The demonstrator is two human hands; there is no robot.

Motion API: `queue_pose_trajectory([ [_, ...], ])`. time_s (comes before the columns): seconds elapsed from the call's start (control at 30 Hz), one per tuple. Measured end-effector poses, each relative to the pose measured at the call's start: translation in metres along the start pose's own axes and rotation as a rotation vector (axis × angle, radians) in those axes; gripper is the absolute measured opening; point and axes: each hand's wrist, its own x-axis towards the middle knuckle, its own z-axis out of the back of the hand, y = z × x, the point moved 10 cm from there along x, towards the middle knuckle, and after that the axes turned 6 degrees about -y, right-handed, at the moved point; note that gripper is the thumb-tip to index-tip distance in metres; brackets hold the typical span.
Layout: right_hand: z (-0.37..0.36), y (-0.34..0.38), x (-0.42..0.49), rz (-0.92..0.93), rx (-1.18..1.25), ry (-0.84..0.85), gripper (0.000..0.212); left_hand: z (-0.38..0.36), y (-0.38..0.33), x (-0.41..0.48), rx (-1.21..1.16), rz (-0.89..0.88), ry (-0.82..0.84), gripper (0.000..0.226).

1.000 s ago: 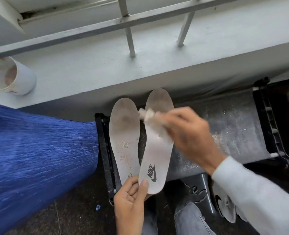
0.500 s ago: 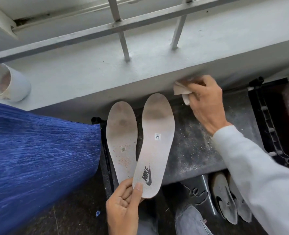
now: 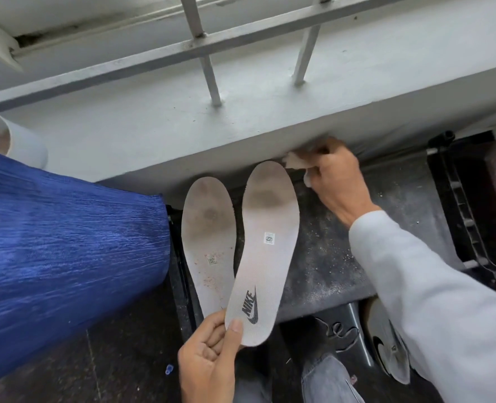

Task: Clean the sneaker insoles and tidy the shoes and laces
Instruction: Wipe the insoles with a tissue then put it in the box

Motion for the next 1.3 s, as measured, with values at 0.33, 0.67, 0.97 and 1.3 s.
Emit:
queue_pose_trajectory([
  [0.33,-0.028,0.085,-0.065,0.583,-0.018,0.296,0.044,0.003,0.006,0.0,0.037,0.015,0.043,0.026],
  [0.67,0.03,0.075,-0.037,0.259,0.132,0.064,0.03,0.005,0.005,0.004,0.049,0.049,-0.028,0.023],
  [0.97,-0.006,0.111,-0.137,0.7,0.169,0.407,0.036,0.001,0.001,-0.001,0.024,0.08,-0.069,0.029],
  [1.3,0.032,0.058,-0.026,0.283,0.018,-0.089,0.037,-0.001,0.003,-0.007,0.019,0.101,-0.05,0.029],
])
